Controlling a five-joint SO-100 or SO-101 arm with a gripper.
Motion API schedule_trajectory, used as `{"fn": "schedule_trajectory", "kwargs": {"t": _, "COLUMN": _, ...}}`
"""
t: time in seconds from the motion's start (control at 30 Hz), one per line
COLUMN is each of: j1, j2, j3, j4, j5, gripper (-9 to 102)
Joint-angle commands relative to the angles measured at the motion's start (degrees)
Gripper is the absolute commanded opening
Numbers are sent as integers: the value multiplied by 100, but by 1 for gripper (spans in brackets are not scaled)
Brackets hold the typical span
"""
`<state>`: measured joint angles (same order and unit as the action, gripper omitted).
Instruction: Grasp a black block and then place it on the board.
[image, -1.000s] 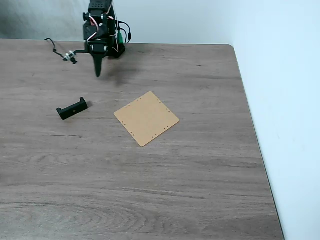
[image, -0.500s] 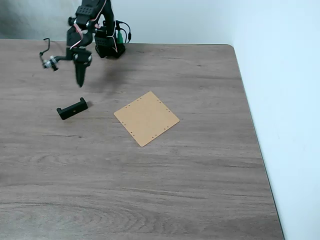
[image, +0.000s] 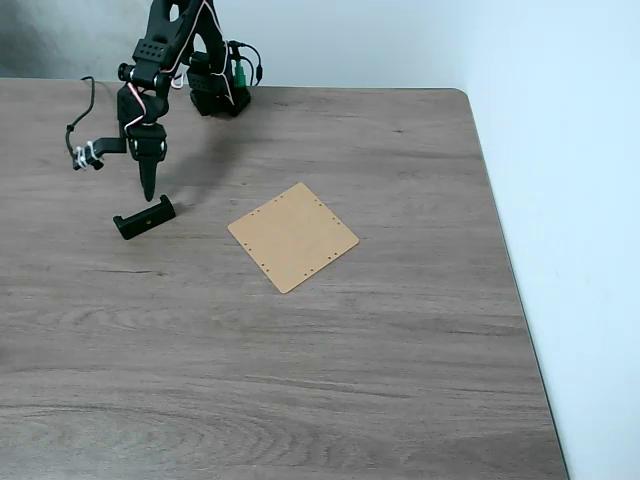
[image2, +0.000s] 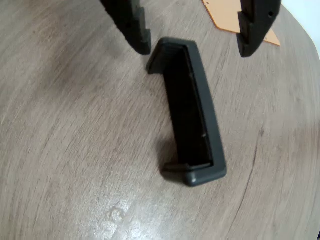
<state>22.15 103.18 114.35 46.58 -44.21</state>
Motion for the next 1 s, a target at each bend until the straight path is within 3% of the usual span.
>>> {"fn": "schedule_trajectory", "kwargs": {"t": 0.0, "j1": 53, "j2": -9, "j3": -299, "j4": -79, "j5": -79, "gripper": 23}}
{"fn": "schedule_trajectory", "kwargs": {"t": 0.97, "j1": -149, "j2": -1582, "j3": -1143, "j4": -633, "j5": 9, "gripper": 22}}
